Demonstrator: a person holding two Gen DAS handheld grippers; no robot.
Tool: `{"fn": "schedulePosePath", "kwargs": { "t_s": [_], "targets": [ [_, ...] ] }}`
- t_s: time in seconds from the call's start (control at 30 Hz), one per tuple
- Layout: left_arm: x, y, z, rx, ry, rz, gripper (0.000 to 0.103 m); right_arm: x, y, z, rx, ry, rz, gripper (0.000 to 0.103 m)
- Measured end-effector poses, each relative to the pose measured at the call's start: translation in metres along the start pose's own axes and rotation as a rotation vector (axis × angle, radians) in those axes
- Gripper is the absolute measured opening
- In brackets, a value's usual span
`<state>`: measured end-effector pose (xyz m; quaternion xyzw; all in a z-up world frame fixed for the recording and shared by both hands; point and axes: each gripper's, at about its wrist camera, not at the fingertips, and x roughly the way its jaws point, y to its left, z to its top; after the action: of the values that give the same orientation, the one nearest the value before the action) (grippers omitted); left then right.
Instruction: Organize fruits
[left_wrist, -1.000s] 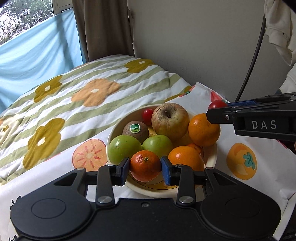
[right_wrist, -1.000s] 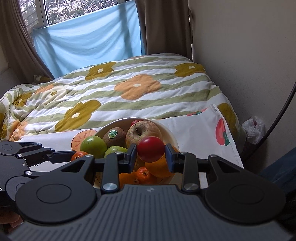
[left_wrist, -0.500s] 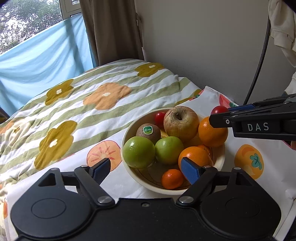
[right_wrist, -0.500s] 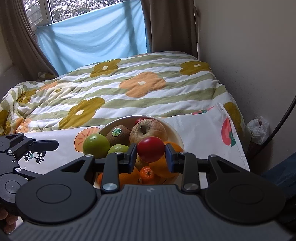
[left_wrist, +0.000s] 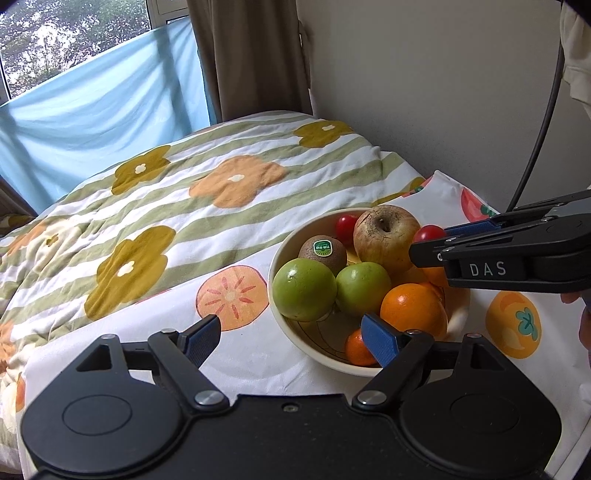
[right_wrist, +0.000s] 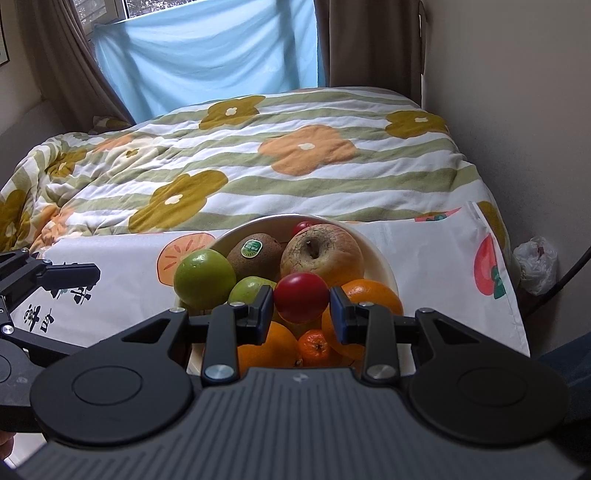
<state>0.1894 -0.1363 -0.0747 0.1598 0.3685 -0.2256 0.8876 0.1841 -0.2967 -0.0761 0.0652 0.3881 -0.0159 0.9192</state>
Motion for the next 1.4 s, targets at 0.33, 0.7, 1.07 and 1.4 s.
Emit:
{"fn": "schedulePosePath", "kwargs": {
  "t_s": [0.33,0.7,1.07,1.4],
  "targets": [
    [0.002,0.002,-0.002,-0.040,0.013,0.039,0.087,0.009,-0.001,0.000,-0.044,0.011,0.029,0.054],
    [-0.006,0.003,-0.006,-0.126,0.006,0.119,0.087,0.006,-0.012,0.001,-0.106,-0.047,0.067,0.103],
    [-0.072,0.030,-0.009,-0.162,-0.090,0.193,0.087,-0.040,0.016,0.018,-0.097,-0.107,0.088,0.103],
    [-0.162,0.071,-0.058,-0.183,-0.176,0.242,0.087,-0.112,0.075,-0.006,-0.062,-0.179,0.069,0.103]
  ]
}}
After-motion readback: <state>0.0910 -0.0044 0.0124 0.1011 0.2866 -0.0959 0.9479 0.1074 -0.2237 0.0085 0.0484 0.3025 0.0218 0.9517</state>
